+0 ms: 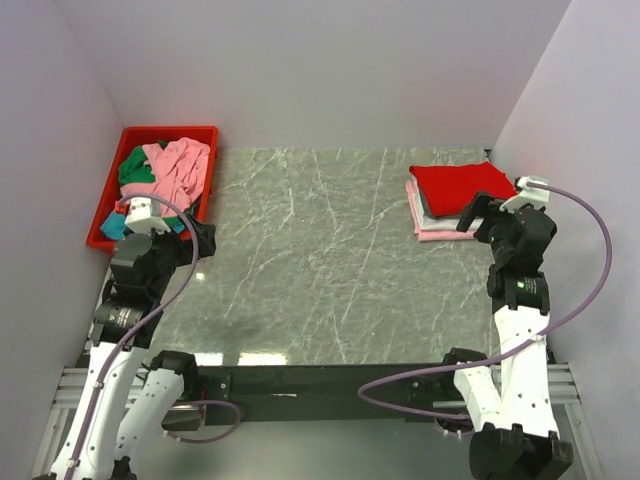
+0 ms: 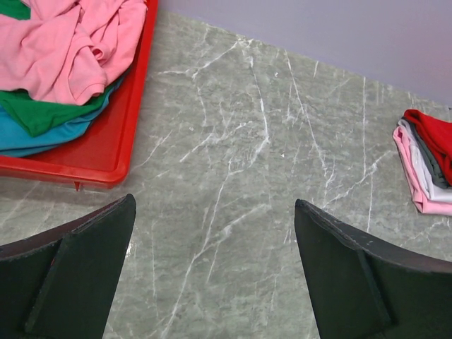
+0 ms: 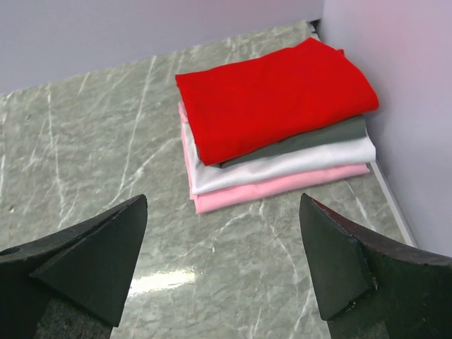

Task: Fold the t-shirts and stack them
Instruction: Reset both grippers

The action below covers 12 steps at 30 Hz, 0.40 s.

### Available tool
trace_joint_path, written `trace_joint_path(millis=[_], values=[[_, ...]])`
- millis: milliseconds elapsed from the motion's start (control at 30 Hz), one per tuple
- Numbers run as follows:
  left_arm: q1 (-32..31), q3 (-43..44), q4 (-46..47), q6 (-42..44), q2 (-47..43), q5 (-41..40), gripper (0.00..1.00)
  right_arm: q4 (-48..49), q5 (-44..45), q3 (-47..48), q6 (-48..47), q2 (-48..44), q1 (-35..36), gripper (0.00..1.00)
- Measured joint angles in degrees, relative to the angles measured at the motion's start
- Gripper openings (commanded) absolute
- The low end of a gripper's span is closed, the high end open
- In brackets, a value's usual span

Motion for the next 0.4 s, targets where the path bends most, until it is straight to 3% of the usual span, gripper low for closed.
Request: trace_joint_path(millis=[400], values=[[0.0, -1.42, -0.35, 0.66, -1.84, 0.2, 0.99, 0.24, 3.5, -2.12, 1.42, 0.26, 0.0, 0.94]])
